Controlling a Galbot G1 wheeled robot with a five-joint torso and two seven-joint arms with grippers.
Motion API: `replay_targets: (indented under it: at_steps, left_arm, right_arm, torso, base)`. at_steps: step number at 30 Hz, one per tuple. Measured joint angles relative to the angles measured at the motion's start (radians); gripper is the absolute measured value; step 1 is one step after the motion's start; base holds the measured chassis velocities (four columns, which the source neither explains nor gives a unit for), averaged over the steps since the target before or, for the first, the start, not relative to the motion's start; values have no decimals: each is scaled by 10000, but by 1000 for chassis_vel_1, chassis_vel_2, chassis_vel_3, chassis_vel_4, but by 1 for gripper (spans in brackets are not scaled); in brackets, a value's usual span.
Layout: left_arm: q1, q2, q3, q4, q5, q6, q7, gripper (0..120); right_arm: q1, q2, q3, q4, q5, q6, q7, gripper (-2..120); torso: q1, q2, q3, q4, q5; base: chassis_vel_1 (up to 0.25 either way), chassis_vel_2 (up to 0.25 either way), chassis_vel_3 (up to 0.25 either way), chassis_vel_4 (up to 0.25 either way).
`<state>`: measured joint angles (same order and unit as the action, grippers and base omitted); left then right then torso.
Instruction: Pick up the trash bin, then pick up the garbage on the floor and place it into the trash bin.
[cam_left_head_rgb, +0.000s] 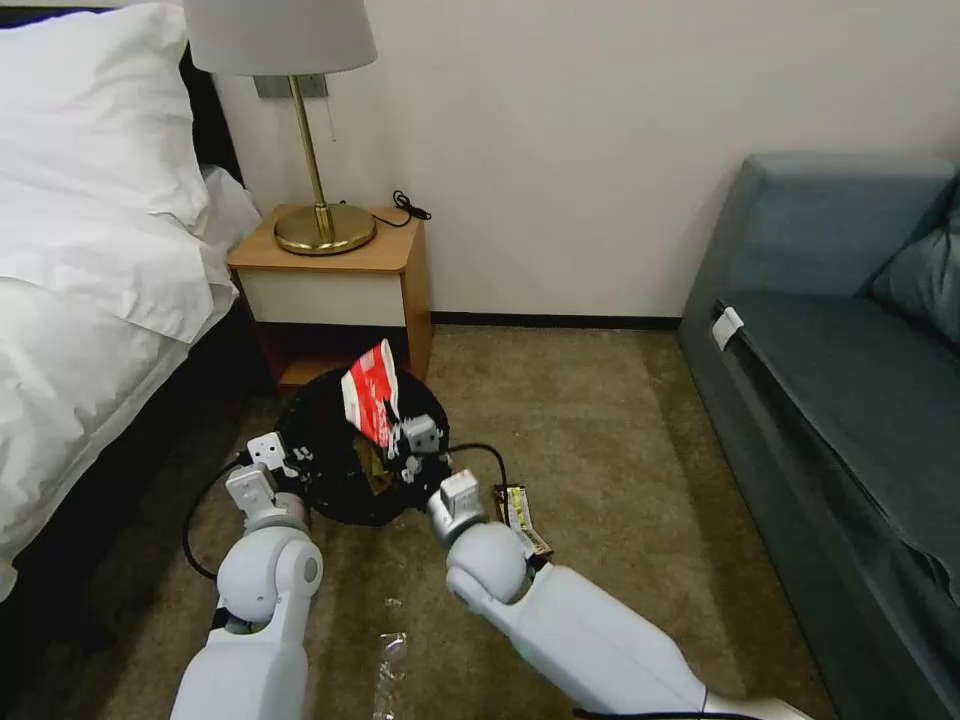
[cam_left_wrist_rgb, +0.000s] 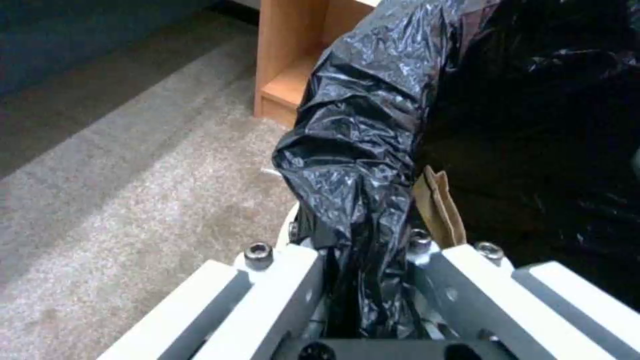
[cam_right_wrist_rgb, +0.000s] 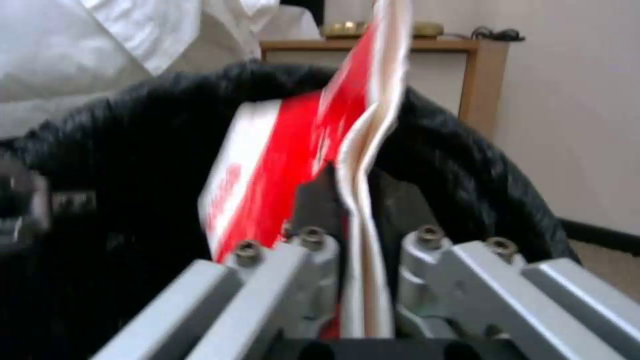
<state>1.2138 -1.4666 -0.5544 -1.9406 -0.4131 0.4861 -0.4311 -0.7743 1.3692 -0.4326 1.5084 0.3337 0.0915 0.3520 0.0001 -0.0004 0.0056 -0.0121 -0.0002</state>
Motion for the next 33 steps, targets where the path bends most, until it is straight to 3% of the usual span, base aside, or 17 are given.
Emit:
replay_targets:
  at_steps: [3,5,11,18,19,22,24,33]
  left_arm:
    - [0,1,0,0,-3,9,-6,2]
    - [0,-16,17,0,1,26,-25,2]
    - [11,-35,46,-2,11,54,-48,2]
    - [75,-4,6,5,18,47,-26,2]
    - [75,-4,6,5,18,47,-26,2]
    - [74,59,0,7,-41,45,3,2]
    - [25,285,26,-67,-525,304,-18,2]
    - [72,728,-55,-112,-779,518,29,2]
  right_arm:
    - [-44,-7,19,0,-12,-7,-4,16]
    - [-114,-7,53,27,-36,-40,-6,30]
    - [-163,29,69,97,-88,-87,59,46]
    - [-130,76,437,185,-102,-93,79,78]
    - [-130,76,437,185,-102,-93,79,78]
    - [-95,87,710,255,-70,-95,79,88]
    - [-120,58,1204,465,-8,-202,114,98]
    - [-598,-352,2303,558,34,-349,100,100]
  torso:
    - [1,0,0,0,0]
    - [0,0,0,0,0]
    - [0,0,0,0,0]
    - [0,0,0,0,0]
    - [0,0,0,0,0]
    - [0,0,0,1,0]
    - [0,0,0,0,0]
    - [0,0,0,0,1]
  base:
    - [0,0,0,0]
    - [0,0,0,0]
    - [0,0,0,0]
    - [0,0,0,0]
    - [0,0,0,0]
    - [0,0,0,0]
    - [0,0,0,0]
    - [0,0,0,0]
